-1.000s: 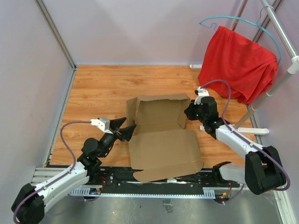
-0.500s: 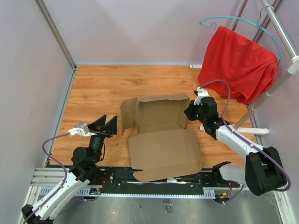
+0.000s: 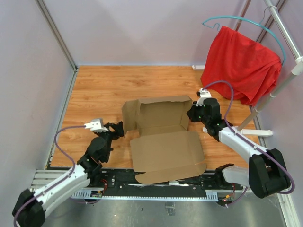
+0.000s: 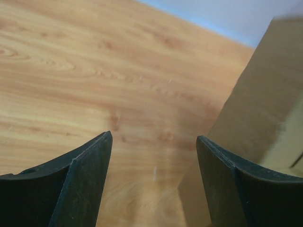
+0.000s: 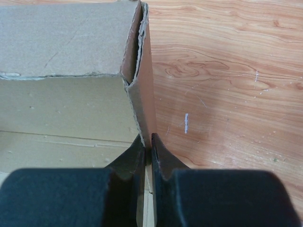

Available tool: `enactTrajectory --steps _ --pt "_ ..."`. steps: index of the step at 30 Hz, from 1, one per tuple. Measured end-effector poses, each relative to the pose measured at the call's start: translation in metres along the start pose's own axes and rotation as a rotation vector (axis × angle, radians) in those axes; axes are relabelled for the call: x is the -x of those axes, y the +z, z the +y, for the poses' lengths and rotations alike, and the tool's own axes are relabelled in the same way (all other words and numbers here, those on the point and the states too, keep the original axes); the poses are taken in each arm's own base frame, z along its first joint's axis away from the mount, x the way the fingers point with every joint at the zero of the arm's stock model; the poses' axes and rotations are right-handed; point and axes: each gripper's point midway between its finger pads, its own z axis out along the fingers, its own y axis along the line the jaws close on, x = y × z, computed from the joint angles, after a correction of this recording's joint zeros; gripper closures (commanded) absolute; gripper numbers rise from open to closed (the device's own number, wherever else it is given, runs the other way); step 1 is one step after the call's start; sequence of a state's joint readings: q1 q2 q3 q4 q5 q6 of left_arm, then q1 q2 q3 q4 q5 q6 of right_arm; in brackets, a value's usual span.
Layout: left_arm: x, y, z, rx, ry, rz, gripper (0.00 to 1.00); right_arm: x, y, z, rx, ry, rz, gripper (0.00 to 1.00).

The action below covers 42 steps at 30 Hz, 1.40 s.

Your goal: Fold the paper box

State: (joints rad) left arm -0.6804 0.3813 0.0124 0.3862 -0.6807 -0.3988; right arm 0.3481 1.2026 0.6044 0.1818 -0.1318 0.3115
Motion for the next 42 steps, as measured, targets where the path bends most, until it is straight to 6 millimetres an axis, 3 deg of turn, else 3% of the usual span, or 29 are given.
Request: enactTrajectory --steps 3,6,12,17,29,35,42 --pt "-0.031 0.007 -0.001 0.006 0.12 0.138 0.21 0.0 0.0 0.001 0.004 -0.002 0.001 0.99" --pt "-0.04 0.014 -0.013 -0.033 0.171 0.19 0.2 0.0 0.0 0.001 0.007 -0.004 0.002 0.99" --pt "-0.019 0.013 -0.047 -0.202 0.133 0.117 0.19 -0.002 0.0 0.003 0.021 -0.008 0.007 0.99" --pt "-0.007 0.002 -0.061 -0.315 0.094 0.055 0.19 -0.001 0.002 0.005 0.031 -0.014 0.006 0.99" --pt "-0.051 -0.005 -0.077 -0.441 0.146 0.21 0.2 -0.002 0.002 0.008 0.051 -0.021 0.008 0.99" --pt "-0.045 -0.007 -0.086 -0.485 0.128 0.19 0.2 -0.003 0.002 0.011 0.06 -0.026 0.011 0.99" --pt "-0.05 0.001 -0.093 -0.484 0.142 0.223 0.25 -0.01 0.001 0.033 0.105 -0.063 0.01 0.99"
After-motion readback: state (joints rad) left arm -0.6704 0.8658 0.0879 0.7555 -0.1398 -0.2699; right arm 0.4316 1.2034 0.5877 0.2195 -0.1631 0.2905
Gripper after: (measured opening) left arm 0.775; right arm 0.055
